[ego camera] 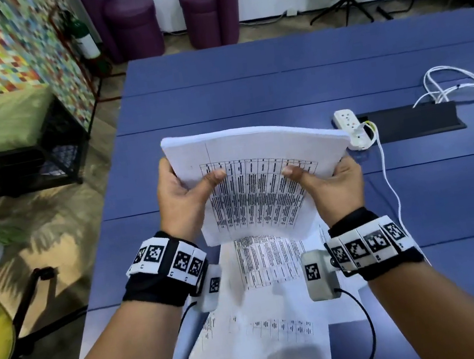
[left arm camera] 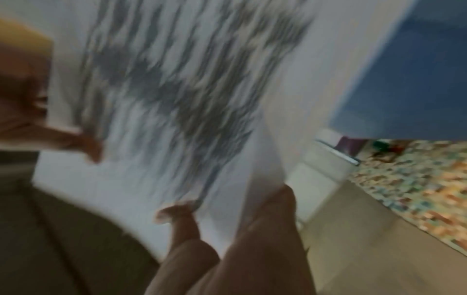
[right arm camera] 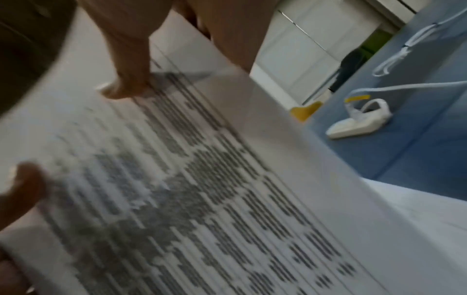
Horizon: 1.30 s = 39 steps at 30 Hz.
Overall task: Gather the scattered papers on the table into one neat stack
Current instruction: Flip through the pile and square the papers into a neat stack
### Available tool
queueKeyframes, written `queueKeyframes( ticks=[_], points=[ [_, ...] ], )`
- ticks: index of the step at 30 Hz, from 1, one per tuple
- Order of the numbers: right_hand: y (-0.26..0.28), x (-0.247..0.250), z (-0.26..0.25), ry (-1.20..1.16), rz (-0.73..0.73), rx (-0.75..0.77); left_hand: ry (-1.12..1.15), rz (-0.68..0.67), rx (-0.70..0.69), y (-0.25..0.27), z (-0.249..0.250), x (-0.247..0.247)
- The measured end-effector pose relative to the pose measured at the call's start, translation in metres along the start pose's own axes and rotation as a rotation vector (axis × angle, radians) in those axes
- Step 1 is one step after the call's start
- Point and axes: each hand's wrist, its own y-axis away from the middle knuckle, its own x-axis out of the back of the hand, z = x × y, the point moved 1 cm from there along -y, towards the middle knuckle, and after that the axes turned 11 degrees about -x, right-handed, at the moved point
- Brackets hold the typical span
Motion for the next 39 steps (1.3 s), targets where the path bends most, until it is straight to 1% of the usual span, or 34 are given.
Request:
queueKeyframes(
  ticks=[2,3,4,5,9,12,15,18,21,23,25,27,30,32,34,35,37,39],
  points=[
    [-0.008,0.007,0.018,0.178,-0.070,-0.146,-0.012,-0.068,0.119,0.003,-0.019,0.007],
    [-0.011,0.009,0.023,0.236,-0.080,-0.225,-0.018,-0.086,0.159,0.005,-0.024,0.008],
    [-0.014,0.011,0.029,0.264,-0.067,-0.277,-0.024,-0.095,0.179,0.007,-0.027,0.007],
    [-0.016,0.010,0.032,0.259,-0.041,-0.297,-0.028,-0.091,0.189,0.008,-0.031,0.005],
    [-0.019,0.006,0.023,0.171,0.043,-0.240,0.023,-0.021,0.152,0.002,-0.028,-0.003],
    [-0.017,0.010,0.015,0.167,0.004,-0.200,0.024,-0.046,0.100,0.000,-0.024,-0.001],
    [-0.019,0.017,0.017,0.159,-0.050,-0.209,-0.026,-0.074,0.139,0.002,-0.032,0.009],
    [-0.026,0.017,0.024,0.208,-0.093,-0.263,-0.060,-0.097,0.189,0.004,-0.038,0.008],
    [-0.030,0.012,0.022,0.235,-0.055,-0.266,-0.047,-0.074,0.179,0.004,-0.034,-0.003],
    [-0.032,0.010,0.016,0.248,-0.052,-0.236,-0.028,-0.035,0.151,0.002,-0.028,-0.005],
    [-0.033,0.012,0.011,0.261,-0.054,-0.202,-0.023,-0.037,0.123,0.000,-0.027,-0.003],
    [-0.033,0.016,0.015,0.257,-0.025,-0.211,-0.016,-0.054,0.137,0.004,-0.033,0.001],
    [-0.030,0.019,0.030,0.321,-0.055,-0.289,-0.070,-0.126,0.227,0.016,-0.049,0.003],
    [-0.030,0.019,0.043,0.366,-0.035,-0.366,-0.138,-0.171,0.248,0.024,-0.060,0.000],
    [-0.036,0.014,0.046,0.348,-0.025,-0.404,-0.176,-0.120,0.251,0.020,-0.063,-0.002],
    [-0.038,0.010,0.045,0.343,-0.018,-0.400,-0.186,-0.097,0.253,0.017,-0.064,-0.001],
    [-0.040,0.005,0.033,0.315,-0.034,-0.396,-0.197,-0.097,0.252,0.011,-0.056,0.001],
    [-0.038,0.005,0.019,0.253,-0.041,-0.371,-0.146,-0.094,0.262,0.007,-0.044,0.006]
  ],
)
